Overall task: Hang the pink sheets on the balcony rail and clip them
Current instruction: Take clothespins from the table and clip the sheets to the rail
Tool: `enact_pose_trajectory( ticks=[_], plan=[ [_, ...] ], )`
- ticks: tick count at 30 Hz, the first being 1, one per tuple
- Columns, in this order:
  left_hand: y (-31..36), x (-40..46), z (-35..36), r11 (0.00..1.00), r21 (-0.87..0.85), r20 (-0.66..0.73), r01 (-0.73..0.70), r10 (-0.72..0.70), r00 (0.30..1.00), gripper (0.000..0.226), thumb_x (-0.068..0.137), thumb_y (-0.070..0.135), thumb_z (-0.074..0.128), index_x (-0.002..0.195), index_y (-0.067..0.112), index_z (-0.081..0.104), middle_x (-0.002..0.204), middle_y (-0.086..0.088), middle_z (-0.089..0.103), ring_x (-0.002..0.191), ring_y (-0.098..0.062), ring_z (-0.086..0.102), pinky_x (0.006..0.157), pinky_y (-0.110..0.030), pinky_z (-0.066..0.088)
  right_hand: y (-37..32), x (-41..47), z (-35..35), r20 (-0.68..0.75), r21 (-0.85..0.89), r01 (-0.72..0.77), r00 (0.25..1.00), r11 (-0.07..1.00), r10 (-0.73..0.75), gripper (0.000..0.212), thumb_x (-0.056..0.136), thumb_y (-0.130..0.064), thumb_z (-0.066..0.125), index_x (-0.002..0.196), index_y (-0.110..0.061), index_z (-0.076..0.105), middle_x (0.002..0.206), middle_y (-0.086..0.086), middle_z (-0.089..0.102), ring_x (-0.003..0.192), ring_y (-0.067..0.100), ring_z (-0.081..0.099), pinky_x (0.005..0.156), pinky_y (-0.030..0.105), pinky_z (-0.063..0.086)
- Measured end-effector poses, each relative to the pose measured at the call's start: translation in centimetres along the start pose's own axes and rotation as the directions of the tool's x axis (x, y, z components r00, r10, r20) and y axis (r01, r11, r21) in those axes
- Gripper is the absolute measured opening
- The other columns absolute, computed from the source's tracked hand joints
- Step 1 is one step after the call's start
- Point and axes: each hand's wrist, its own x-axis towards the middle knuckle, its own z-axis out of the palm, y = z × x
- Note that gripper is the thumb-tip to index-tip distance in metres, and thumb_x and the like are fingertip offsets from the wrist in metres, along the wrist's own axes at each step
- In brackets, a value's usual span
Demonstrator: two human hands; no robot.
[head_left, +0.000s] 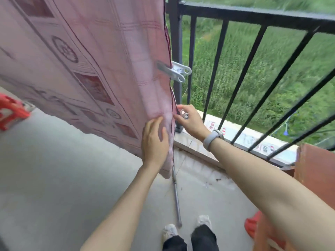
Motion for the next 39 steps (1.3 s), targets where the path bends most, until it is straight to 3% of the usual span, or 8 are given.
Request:
enact_pose_trajectory(
  ticks=[4,7,11,16,22,31,34,39],
  plan=[
    [0.4,0.1,0.8,0.999,-0.023,-0.042,0.04,-0.041,0.998,0.031,0.086,0.008,0.053,0.117,0.005,0.057,0.116,-0.011,0.059,0.108,-0.026,0.056,0.091,-0.019,0.036,0.3,0.9,0.3,-0.023,0.059,-0.004,1.0,0.998,0.005,0.007,0.087,-0.015,0.058,0.086,-0.009,0.059,0.082,0.002,0.055,0.075,0.01,0.046,0.067,0.021,0.031],
    [1.4,0.1,1.5,0.978,-0.148,-0.086,0.147,-0.16,0.983,0.03,0.086,0.015,0.057,0.115,0.01,0.058,0.116,-0.006,0.061,0.106,-0.023,0.059,0.094,-0.035,0.046,1.0,-1.2,-0.1,0.039,0.077,0.068,0.997,0.995,-0.072,0.012,0.087,-0.017,0.058,0.077,-0.019,0.052,0.063,-0.015,0.047,0.058,-0.002,0.045,0.056,0.013,0.031],
    [2.8,0.3,1.8,0.939,-0.252,-0.108,0.234,-0.267,0.958,0.035,0.082,0.021,0.064,0.116,0.014,0.059,0.115,-0.003,0.065,0.106,-0.016,0.06,0.094,-0.037,0.047,1.9,-3.7,-0.1,0.089,0.133,0.091,0.991,0.987,-0.104,0.005,0.086,-0.016,0.059,0.082,-0.015,0.062,0.065,-0.019,0.052,0.062,-0.006,0.05,0.058,0.01,0.035],
    [4.4,2.0,2.3,0.952,-0.13,-0.182,0.279,-0.299,0.937,0.029,0.077,0.024,0.07,0.104,0.013,0.066,0.098,0.003,0.069,0.091,-0.011,0.061,0.079,-0.012,0.041,1.8,-3.1,-0.2,0.15,0.19,0.068,0.984,0.979,-0.097,0.007,0.086,-0.019,0.059,0.085,-0.014,0.064,0.069,-0.021,0.054,0.065,-0.002,0.052,0.064,0.02,0.041],
    [5.2,2.5,2.8,0.947,-0.059,-0.304,0.316,-0.318,0.898,0.019,0.083,0.015,0.06,0.067,0.005,0.059,0.067,-0.009,0.064,0.067,-0.026,0.055,0.061,-0.023,0.034,2.3,-2.4,-1.2,0.13,0.172,0.095,0.984,0.98,-0.119,0.006,0.086,-0.016,0.059,0.088,-0.014,0.064,0.08,-0.012,0.059,0.076,0.009,0.054,0.072,0.027,0.045],
    [3.8,1.1,-0.4,0.927,-0.02,-0.204,0.374,-0.37,0.906,0.018,0.081,0.02,0.063,0.065,0.016,0.057,0.065,0.0,0.063,0.072,-0.022,0.063,0.07,-0.029,0.045,3.8,-5.0,-2.1,0.383,0.268,-0.227,0.917,0.936,0.113,0.026,0.088,-0.023,0.055,0.112,-0.017,0.047,0.104,0.003,0.06,0.087,0.008,0.056,0.076,0.017,0.044],
    [4.9,1.4,-0.3,0.945,0.004,-0.109,0.327,-0.325,0.94,0.021,0.081,0.021,0.064,0.063,0.014,0.059,0.062,-0.001,0.064,0.069,-0.02,0.062,0.064,-0.024,0.043,4.0,-5.7,-1.5,0.336,0.232,-0.183,0.937,0.955,0.098,0.022,0.085,-0.034,0.058,0.101,-0.019,0.056,0.101,0.006,0.058,0.089,0.014,0.057,0.081,0.029,0.048],
    [5.6,2.1,0.5,0.954,0.009,-0.06,0.299,-0.298,0.953,0.027,0.082,0.026,0.063,0.066,0.003,0.064,0.064,-0.012,0.066,0.07,-0.027,0.061,0.064,-0.03,0.042,3.8,-6.6,-2.4,0.159,0.304,-0.17,0.979,0.937,0.127,0.018,0.082,-0.028,0.063,0.089,-0.012,0.058,0.073,-0.003,0.057,0.062,0.0,0.047,0.059,0.011,0.036]
  ],
)
